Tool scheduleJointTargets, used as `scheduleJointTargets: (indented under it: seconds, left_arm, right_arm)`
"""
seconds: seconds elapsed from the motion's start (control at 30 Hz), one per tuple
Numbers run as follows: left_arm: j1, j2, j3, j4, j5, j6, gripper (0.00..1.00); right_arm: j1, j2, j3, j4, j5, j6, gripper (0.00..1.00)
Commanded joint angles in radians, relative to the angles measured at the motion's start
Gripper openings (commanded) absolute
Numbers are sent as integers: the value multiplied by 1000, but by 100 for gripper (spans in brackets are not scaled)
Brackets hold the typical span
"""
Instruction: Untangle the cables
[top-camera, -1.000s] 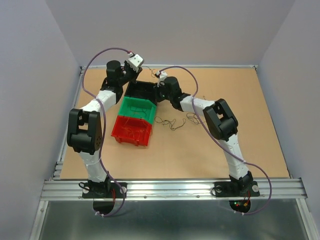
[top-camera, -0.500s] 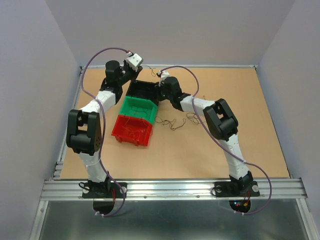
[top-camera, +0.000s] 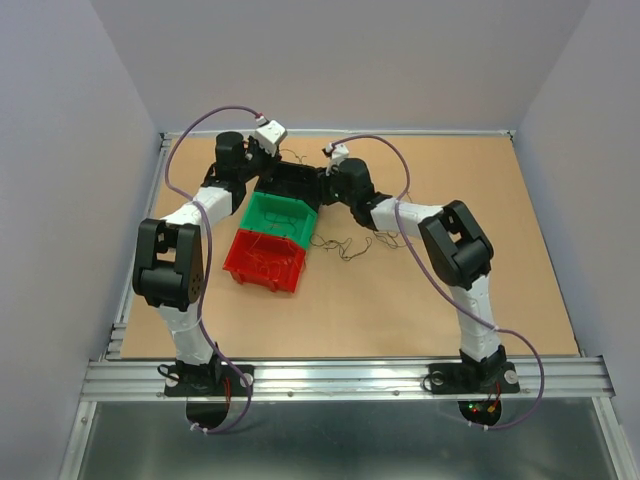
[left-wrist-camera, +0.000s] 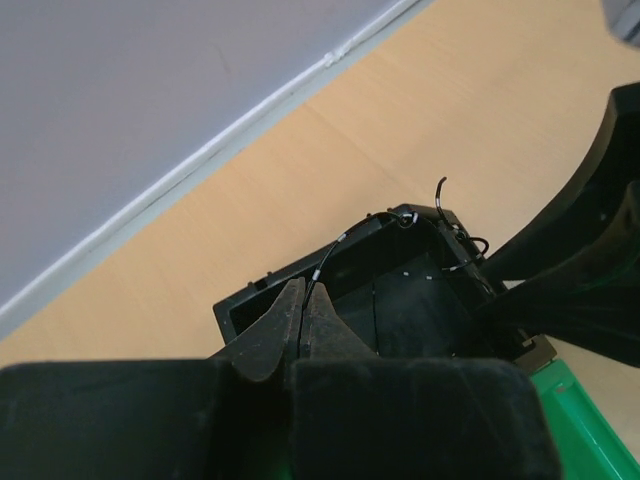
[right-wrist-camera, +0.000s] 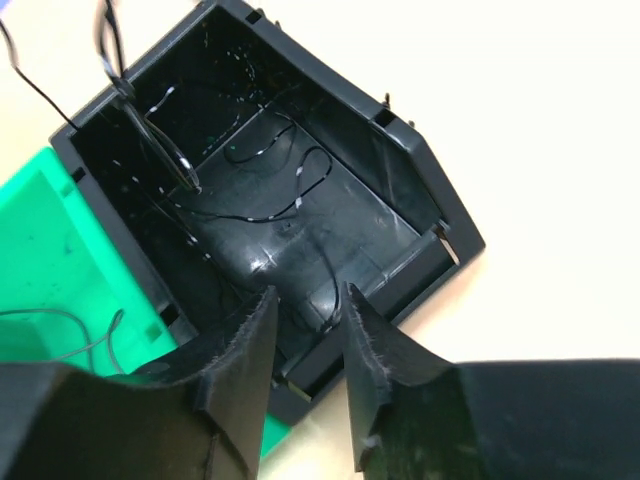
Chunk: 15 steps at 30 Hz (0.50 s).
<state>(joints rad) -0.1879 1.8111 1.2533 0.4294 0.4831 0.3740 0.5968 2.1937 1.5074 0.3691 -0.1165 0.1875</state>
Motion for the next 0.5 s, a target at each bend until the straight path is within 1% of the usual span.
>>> scheduleJointTargets:
  seconds: [0.0,0.07,0.17,0.27,0.4,0.47]
  left_arm:
    - [-2,-27,-5,8,-24,-3,0]
    - [-4,-10,-6,6,-18,-3,0]
    - [-5,8,-11,6,-14,5,0]
    - [-13,30,-11,0,-21,16,0]
    - [-36,42,-8,-21,-87,49,0]
    - [-44,47,-3,-29,-112,62,0]
  right_arm:
    - [-9,-91,-76,123,-14,29,40]
    - [-12,-118,-98,151,-18,39,42]
    - [-22,-143,-125,162,-54,40,50]
    - [-34,-144,-128,162,-89,35,50]
    - [-61,-158,-147,191,-112,50,50]
    - [-72,-160,-150,205,-167,53,50]
